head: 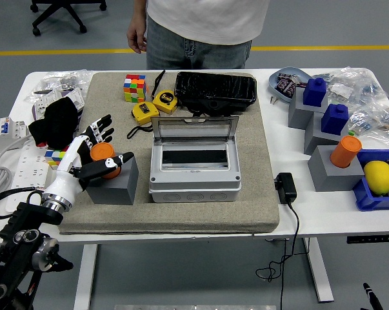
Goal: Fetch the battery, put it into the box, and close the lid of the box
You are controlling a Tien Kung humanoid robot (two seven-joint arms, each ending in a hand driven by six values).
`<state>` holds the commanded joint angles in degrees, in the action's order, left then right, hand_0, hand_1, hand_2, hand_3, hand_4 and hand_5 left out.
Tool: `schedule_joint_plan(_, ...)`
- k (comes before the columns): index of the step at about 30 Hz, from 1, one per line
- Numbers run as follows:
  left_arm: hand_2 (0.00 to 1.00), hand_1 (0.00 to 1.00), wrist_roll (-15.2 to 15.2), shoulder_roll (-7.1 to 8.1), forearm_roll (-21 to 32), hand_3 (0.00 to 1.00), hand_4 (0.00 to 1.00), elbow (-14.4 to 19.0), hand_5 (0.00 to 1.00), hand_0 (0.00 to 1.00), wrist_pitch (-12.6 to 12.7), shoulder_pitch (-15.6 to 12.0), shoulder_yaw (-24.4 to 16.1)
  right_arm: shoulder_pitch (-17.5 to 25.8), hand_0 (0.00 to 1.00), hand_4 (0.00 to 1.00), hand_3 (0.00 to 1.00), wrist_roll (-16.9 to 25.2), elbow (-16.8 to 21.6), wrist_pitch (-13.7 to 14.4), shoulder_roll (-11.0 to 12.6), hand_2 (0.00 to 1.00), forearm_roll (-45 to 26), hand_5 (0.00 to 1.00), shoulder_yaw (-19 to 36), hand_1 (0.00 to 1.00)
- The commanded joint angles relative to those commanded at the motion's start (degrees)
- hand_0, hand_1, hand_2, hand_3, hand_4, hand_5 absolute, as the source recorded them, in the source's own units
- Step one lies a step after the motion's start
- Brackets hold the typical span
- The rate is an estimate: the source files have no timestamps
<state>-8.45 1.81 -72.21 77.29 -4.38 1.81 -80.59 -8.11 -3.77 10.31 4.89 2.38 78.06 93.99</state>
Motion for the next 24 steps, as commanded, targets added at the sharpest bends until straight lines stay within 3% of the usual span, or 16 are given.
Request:
schedule_joint_plan(3,0.912,0.923,-0.5,-0.07,0.3,0.875,0.998,0.2,0.002,0.901,0.7,-0.1,1.0,0.0,0.811,0.998,0.779,0.0,0.0,0.0,0.0,0.728,0.0,0.998,0.1,0.721)
schedule_joint_plan(4,0.843,0.872,-0.6,-0.06,0.4,0.832,0.998,0.3,0.002,0.854,1.0,-0.1,1.2,0.0,0.811,0.998,0.779,0.0,0.0,0.0,0.0,0.728,0.1,0.998,0.1,0.721)
schedule_joint_plan(9,0.843,0.872,-2.0,0.14,2.1,0.832,0.998,0.2,0.002,0.854,3.5,-0.1,3.3,0.0,0.811,0.998,0.779,0.0,0.0,0.0,0.0,0.728,0.0,0.998,0.0,0.721)
schedule_joint_plan(10,0.74,0.812,-2.3,0.1,2.4,0.735,0.998,0.2,0.002,0.789,3.9,-0.1,3.6,0.0,0.811,0.998,0.779,0.0,0.0,0.0,0.0,0.728,0.0,0.998,0.0,0.721)
schedule_joint_plan(24,0.684,0.778,-2.6,0.15,0.5,0.662,0.998,-0.5,0.002,0.765,6.5,-0.1,4.7,0.0,0.809,0.998,0.779,0.1,0.0,0.0,0.0,0.728,0.0,0.998,0.2,0.721)
